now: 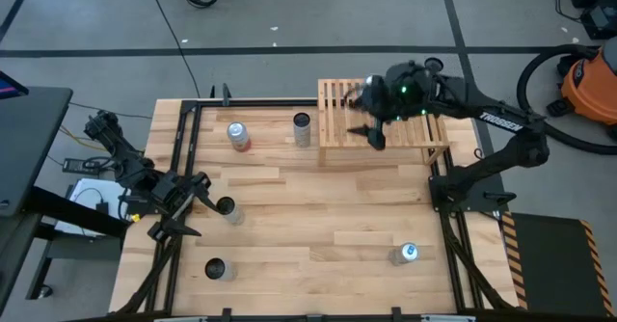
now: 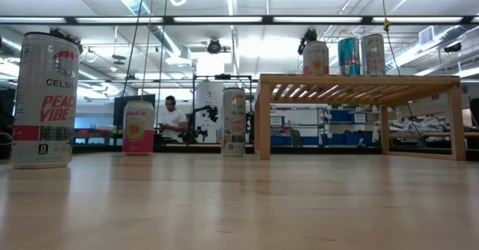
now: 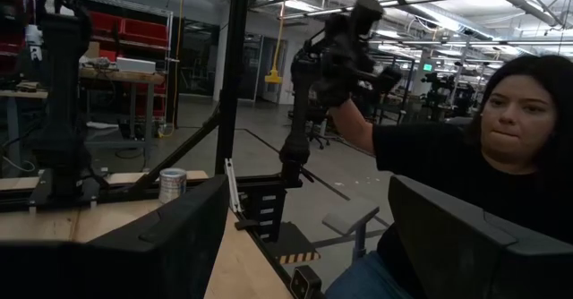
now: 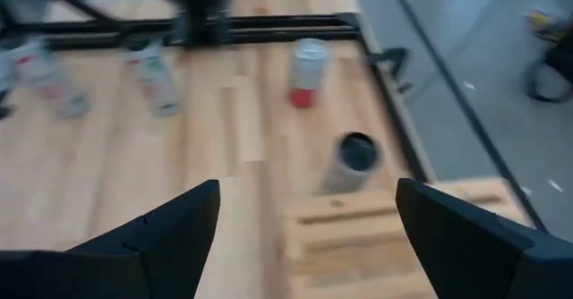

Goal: Place canned beverage on shelf
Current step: Put the top white-pink soda can on the shelf

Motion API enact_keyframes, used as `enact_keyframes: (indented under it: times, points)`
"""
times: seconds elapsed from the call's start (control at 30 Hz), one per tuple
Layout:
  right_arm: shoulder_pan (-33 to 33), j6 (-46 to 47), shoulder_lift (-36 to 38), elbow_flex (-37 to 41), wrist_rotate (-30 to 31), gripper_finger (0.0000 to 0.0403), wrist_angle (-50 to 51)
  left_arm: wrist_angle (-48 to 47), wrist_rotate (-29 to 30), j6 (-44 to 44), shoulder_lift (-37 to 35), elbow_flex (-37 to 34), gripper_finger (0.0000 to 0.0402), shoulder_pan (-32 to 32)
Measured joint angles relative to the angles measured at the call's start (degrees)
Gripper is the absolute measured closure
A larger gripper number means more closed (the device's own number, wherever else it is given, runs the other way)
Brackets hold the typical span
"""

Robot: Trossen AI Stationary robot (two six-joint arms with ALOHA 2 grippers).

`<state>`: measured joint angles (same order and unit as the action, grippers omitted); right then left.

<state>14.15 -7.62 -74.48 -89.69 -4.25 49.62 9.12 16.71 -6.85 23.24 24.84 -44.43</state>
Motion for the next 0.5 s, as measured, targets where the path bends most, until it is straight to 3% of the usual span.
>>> enact_keyframes:
  times: [0.5]
  points:
    - [-21.27,0.36,-3.03,-0.02,2.43,0.0055,-1.15,0.01,0.0,-0.02,0.0,0.0,0.0086,0.01]
